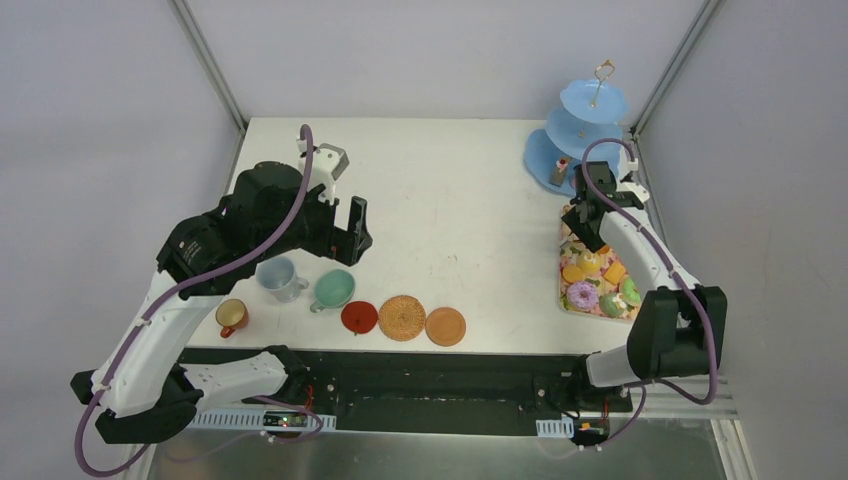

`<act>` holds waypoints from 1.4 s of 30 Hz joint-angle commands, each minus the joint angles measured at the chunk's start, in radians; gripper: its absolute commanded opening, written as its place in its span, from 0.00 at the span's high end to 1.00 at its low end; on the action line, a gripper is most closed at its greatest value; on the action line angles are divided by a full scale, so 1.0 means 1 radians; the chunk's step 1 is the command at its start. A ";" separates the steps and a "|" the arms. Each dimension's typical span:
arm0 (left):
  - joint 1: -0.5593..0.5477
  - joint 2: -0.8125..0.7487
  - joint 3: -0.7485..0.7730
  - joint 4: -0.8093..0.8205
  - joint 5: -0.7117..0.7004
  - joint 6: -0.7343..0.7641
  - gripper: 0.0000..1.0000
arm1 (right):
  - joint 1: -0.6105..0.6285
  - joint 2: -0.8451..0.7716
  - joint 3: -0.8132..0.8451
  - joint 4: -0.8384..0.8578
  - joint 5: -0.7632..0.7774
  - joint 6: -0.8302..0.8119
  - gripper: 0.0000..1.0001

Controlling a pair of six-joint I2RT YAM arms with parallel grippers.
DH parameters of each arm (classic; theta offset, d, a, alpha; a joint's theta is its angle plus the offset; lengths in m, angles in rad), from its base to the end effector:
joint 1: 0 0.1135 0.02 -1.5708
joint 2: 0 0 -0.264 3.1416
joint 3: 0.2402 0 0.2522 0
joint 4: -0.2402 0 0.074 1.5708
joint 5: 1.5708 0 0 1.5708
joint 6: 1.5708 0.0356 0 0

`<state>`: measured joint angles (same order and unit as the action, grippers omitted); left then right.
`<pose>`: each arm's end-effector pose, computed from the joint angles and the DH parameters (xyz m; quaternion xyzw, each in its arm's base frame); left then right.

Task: Serve the afternoon tea

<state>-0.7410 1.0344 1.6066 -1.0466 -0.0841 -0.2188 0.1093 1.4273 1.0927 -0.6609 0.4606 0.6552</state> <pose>0.1171 -0.1030 0.4735 0.1990 0.8295 -0.2086 0.4784 0.2909 0.0160 0.2622 0.3140 0.8816 -0.1001 0.3379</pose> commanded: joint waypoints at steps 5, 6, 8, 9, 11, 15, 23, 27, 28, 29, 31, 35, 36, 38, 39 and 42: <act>-0.022 0.002 0.000 -0.006 -0.029 0.030 0.00 | 0.006 0.052 0.036 0.049 0.058 -0.011 0.43; -0.022 0.001 0.000 -0.006 -0.030 0.030 0.00 | 0.006 0.062 0.041 0.052 0.057 -0.014 0.42; -0.024 0.002 -0.001 -0.005 -0.036 0.032 0.00 | 0.006 0.082 0.051 0.048 0.060 -0.017 0.43; -0.024 0.003 -0.001 -0.004 -0.038 0.033 0.00 | 0.006 0.085 0.054 0.049 0.061 -0.018 0.43; -0.027 0.004 -0.001 -0.004 -0.041 0.036 0.00 | 0.006 0.092 0.056 0.054 0.058 -0.021 0.43; -0.030 0.005 0.000 -0.005 -0.051 0.042 0.00 | 0.006 0.103 0.066 0.052 0.058 -0.031 0.42; -0.046 0.008 -0.001 0.000 -0.079 0.061 0.00 | 0.009 0.102 0.077 0.039 0.043 -0.055 0.58; -0.060 0.011 0.002 0.000 -0.092 0.070 0.00 | 0.012 0.095 0.086 0.019 0.046 -0.071 0.67; -0.062 0.010 0.002 0.000 -0.094 0.072 0.00 | 0.014 0.091 0.090 0.012 0.047 -0.076 0.68; -0.065 0.012 0.004 0.000 -0.096 0.073 0.00 | 0.018 0.087 0.096 0.005 0.048 -0.078 0.68; -0.067 0.012 0.006 0.000 -0.104 0.078 0.00 | 0.025 0.074 0.108 -0.016 0.047 -0.085 0.71; -0.074 0.014 0.012 -0.002 -0.115 0.086 0.00 | 0.034 0.025 0.129 -0.076 0.028 -0.100 0.73; -0.075 0.015 0.012 -0.003 -0.115 0.088 0.00 | 0.036 0.009 0.128 -0.090 0.022 -0.107 0.73; -0.076 0.013 0.012 -0.002 -0.118 0.088 0.00 | 0.035 -0.032 0.116 -0.106 0.005 -0.126 0.73; -0.076 0.013 0.012 -0.001 -0.119 0.091 0.00 | 0.035 -0.053 0.111 -0.117 -0.005 -0.135 0.73; -0.076 0.016 0.015 0.002 -0.119 0.091 0.00 | 0.035 -0.112 0.099 -0.146 -0.038 -0.160 0.74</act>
<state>-0.8062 1.0470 1.6062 -1.0466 -0.1772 -0.1516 0.1417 1.4193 1.1728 -0.7418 0.4507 0.5407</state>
